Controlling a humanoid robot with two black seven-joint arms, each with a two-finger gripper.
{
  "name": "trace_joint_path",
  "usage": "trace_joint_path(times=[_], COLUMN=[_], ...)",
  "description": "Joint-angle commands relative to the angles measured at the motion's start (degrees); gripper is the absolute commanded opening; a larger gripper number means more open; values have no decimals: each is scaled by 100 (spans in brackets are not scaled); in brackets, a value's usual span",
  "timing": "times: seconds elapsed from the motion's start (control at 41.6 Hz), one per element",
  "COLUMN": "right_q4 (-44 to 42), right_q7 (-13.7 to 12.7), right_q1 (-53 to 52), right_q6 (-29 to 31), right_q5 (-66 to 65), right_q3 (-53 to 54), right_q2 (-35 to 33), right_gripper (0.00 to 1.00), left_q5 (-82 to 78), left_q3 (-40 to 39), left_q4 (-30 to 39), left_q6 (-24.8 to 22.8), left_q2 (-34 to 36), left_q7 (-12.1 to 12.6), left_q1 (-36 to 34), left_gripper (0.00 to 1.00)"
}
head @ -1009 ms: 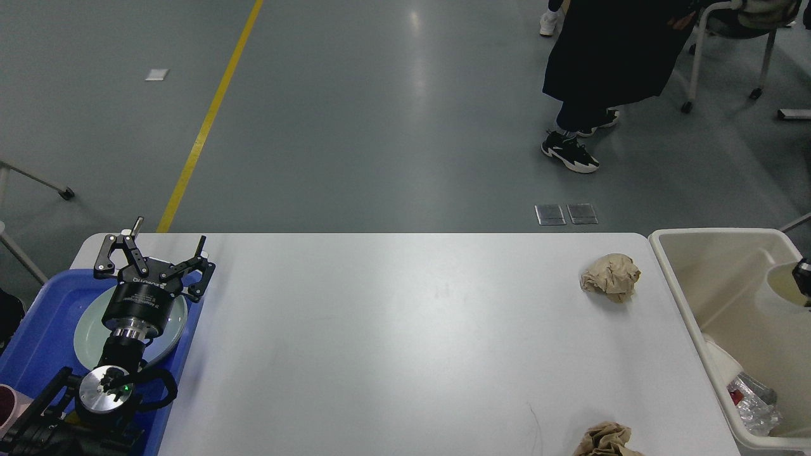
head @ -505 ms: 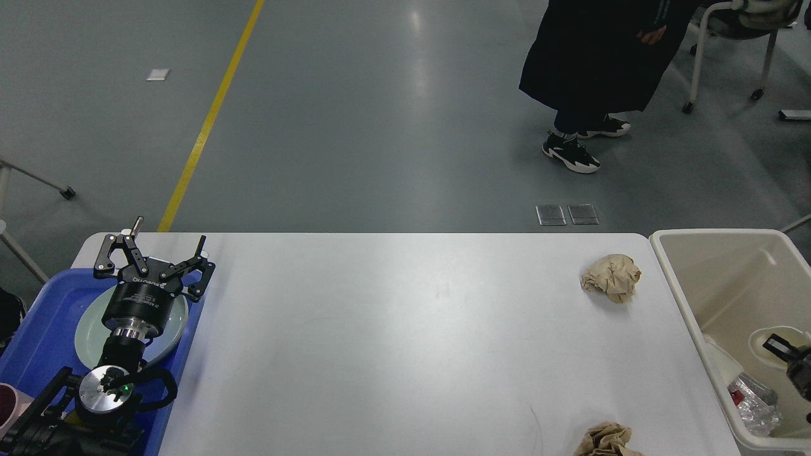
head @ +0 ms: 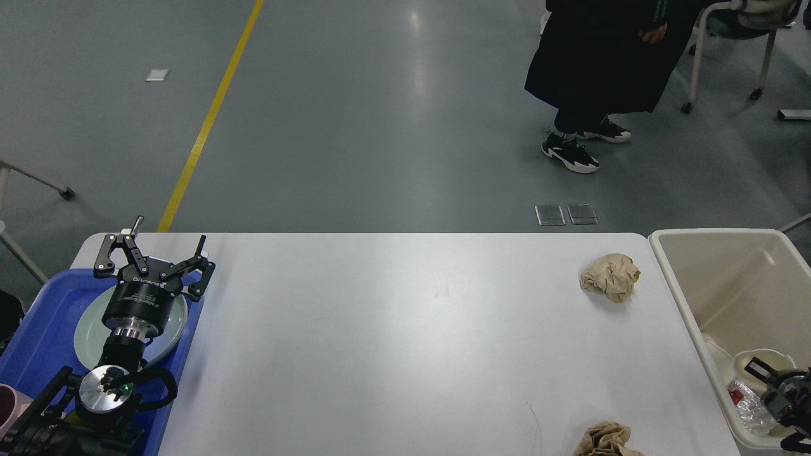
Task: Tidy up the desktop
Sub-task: 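Lower the cup into the bin and release it, then raise the right gripper and move it over the crumpled brown paper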
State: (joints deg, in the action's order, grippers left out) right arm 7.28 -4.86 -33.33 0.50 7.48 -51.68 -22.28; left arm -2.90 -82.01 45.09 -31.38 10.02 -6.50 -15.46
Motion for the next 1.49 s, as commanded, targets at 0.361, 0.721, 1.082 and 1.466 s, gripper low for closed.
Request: trace_joint_path(times=[0.361, 0.721, 1.082, 1.466], right_q4=[124, 1810, 4280, 6336], right_q7=[12, 12, -85, -806], right_q1=[-270, -2079, -5990, -9181], right_q6=[-103, 310, 2567, 4661], right_q5=[-1, -194, -379, -344], right_q3=[26, -483, -2241, -2453], right_q2=[-13, -813, -840, -102], right_gripper=[100, 100, 100, 100], left_q5=[0, 0, 0, 0], left_q3=[0, 0, 0, 0], left_q4=[0, 0, 0, 0], left_q6=[0, 0, 0, 0], left_q2=[0, 0, 0, 0], left_q7=[0, 0, 0, 0], left_q1=[-1, -1, -1, -1], left_gripper=[96, 96, 96, 96])
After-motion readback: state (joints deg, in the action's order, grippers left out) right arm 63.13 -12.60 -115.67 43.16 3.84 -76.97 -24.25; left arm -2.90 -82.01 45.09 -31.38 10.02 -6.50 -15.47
